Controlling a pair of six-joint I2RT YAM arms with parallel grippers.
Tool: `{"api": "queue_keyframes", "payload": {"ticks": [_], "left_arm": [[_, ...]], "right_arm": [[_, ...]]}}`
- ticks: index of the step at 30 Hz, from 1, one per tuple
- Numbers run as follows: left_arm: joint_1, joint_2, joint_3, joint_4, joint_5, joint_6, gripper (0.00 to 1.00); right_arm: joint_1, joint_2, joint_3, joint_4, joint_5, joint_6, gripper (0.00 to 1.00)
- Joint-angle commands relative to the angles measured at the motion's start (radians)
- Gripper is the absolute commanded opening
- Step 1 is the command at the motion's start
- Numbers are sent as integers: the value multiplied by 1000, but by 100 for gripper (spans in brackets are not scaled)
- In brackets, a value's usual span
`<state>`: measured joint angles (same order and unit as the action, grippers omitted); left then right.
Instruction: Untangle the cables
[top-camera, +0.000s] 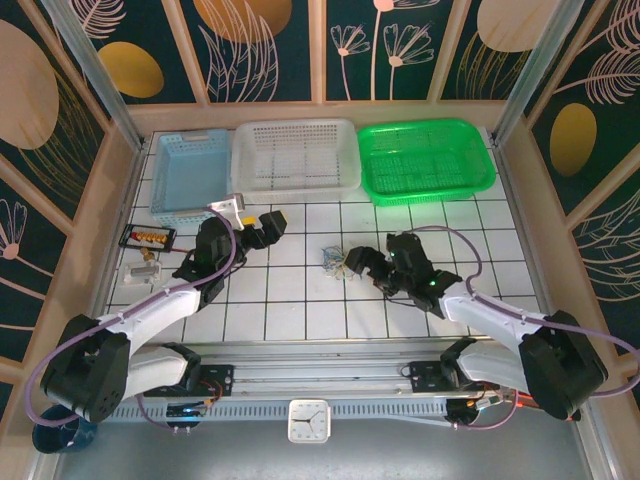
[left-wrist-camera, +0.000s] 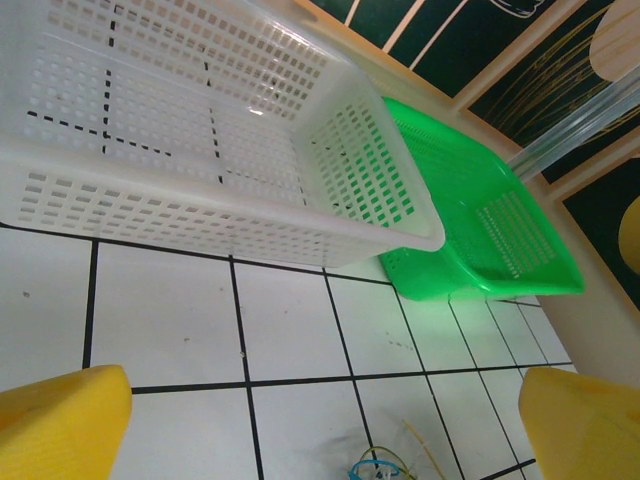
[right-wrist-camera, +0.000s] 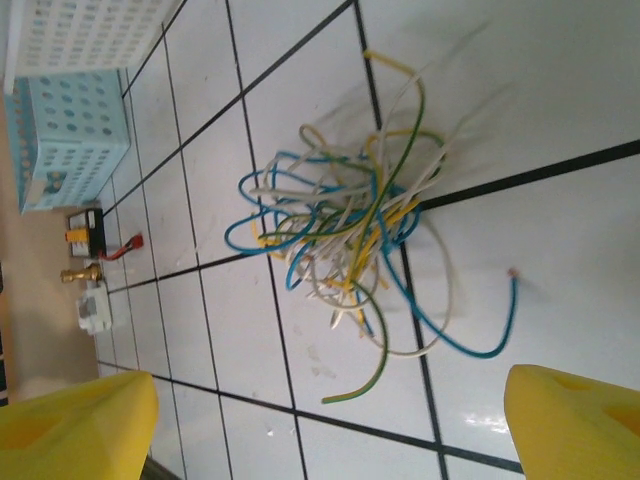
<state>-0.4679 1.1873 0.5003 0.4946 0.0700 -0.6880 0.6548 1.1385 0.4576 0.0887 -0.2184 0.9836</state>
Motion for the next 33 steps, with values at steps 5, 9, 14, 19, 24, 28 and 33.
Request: {"api": "queue_keyframes", "payload": {"ticks": [5, 9, 14, 19, 24, 28, 33], "left_arm": [[-8, -13, 16, 14, -14, -15, 99], [-8, -2, 26, 9, -15, -10, 99], [-8, 5, 20, 14, -22, -7, 99], [-8, -4, 12, 12, -21, -12, 99], [-8, -21, 9, -3, -22, -7, 99], [-8, -37, 6, -12, -23, -2, 99], [-8, -52, -2, -10, -20, -5, 99]], "right_arm": [[52, 68, 10, 115, -19, 45, 90], [61, 97, 11, 150, -18, 50, 90], [56, 163, 26, 185, -7, 36, 90], [14, 249, 79, 207, -8, -9, 90], [-47, 308, 166, 202, -10, -73, 90], [-75, 321, 235, 155, 6, -141, 89], [-88, 261, 230, 72, 55, -172, 89]]}}
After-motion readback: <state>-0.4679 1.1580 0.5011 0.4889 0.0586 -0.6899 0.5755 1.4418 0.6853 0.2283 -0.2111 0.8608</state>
